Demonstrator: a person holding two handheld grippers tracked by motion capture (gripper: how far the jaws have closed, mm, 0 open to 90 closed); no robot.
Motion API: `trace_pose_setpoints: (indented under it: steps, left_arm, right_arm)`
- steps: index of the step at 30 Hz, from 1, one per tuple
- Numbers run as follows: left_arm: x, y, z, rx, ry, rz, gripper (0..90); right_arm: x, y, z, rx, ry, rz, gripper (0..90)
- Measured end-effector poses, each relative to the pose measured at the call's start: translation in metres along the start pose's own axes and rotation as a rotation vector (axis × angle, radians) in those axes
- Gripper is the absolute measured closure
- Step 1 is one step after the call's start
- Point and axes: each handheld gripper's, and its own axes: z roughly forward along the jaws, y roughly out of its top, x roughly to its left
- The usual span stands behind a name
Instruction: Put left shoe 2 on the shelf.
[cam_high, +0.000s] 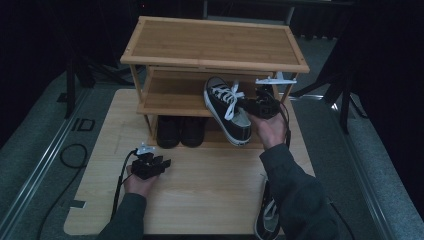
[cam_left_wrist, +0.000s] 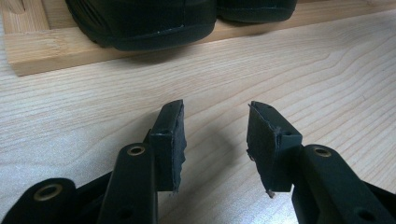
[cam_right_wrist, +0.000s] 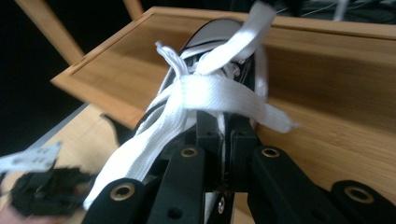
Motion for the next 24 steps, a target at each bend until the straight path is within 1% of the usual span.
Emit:
trace_pose_setpoints:
  steps: [1, 2, 4, 7, 9, 15, 16, 17, 18, 20, 21, 24]
  left_arm:
    - [0.000, 0.000, 0.000, 0.000, 0.000, 0.000, 56.7]
    - [0.000, 0.000, 0.000, 0.000, 0.000, 0.000, 56.7]
    - [0.000, 0.000, 0.000, 0.000, -0.001, 0.000, 56.7]
    - [0.000, 0.000, 0.000, 0.000, -0.001, 0.000, 56.7]
    - [0.000, 0.000, 0.000, 0.001, 0.000, 0.000, 56.7]
    - [0.000, 0.000, 0.000, 0.003, 0.002, 0.002, 56.7]
    - [0.000, 0.000, 0.000, 0.003, 0.002, 0.002, 56.7]
    - [0.000, 0.000, 0.000, 0.003, 0.002, 0.002, 56.7]
    - [0.000, 0.000, 0.000, 0.002, 0.001, 0.002, 56.7]
    - [0.000, 0.000, 0.000, 0.001, 0.001, 0.001, 56.7]
    - [0.000, 0.000, 0.000, 0.002, 0.000, 0.001, 56.7]
    - [0.000, 0.000, 0.000, 0.002, 0.002, 0.002, 56.7]
  right_arm:
    - [0.000, 0.000, 0.000, 0.000, 0.000, 0.000, 86.9]
    - [-0.003, -0.003, 0.002, -0.022, 0.010, 0.038, 86.9]
    - [-0.004, -0.004, 0.002, -0.040, 0.002, 0.051, 86.9]
    - [-0.004, -0.004, 0.003, -0.048, 0.000, 0.064, 86.8]
    - [-0.005, -0.005, 0.003, -0.051, -0.004, 0.064, 86.8]
    - [-0.003, 0.001, 0.002, 0.003, -0.020, -0.002, 83.9]
    - [-0.001, 0.002, 0.002, 0.015, -0.025, -0.021, 82.4]
    - [-0.001, 0.002, 0.002, 0.015, -0.025, -0.021, 82.4]
    - [0.001, 0.004, 0.000, 0.020, -0.023, -0.037, 80.0]
    - [0.002, 0.006, -0.004, 0.021, -0.025, -0.050, 79.4]
    - [0.002, 0.006, -0.004, 0.021, -0.025, -0.050, 79.4]
    - [0.002, 0.008, -0.012, 0.023, -0.018, -0.062, 77.6]
